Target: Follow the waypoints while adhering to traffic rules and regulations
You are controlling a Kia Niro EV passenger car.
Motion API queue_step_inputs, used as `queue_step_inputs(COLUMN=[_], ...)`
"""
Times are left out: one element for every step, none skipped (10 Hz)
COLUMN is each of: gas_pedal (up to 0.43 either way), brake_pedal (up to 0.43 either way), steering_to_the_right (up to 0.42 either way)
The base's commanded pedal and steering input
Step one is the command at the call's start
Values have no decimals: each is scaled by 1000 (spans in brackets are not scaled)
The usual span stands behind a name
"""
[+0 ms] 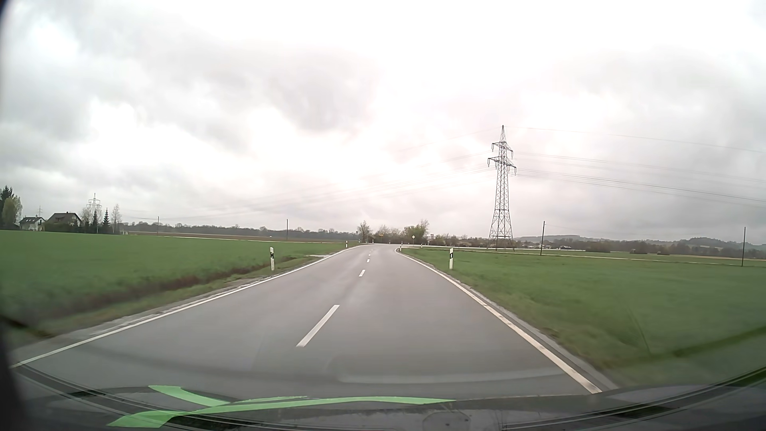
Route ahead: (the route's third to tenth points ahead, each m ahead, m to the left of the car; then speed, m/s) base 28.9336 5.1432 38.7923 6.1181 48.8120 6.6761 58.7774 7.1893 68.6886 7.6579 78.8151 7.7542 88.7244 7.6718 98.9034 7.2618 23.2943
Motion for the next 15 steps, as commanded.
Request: queue_step_inputs(gas_pedal=[197, 189, 169, 138, 118, 98, 47, 8, 0, 0, 0, 0, 0, 0, 0], brake_pedal=[0, 0, 0, 0, 0, 0, 0, 0, 0, 0, 0, 0, 0, 0, 0], steering_to_the_right=[-18, -17, -17, -16, -15, -14, -14, -14, -14, -14, -12, -10, -6, -4, -4])
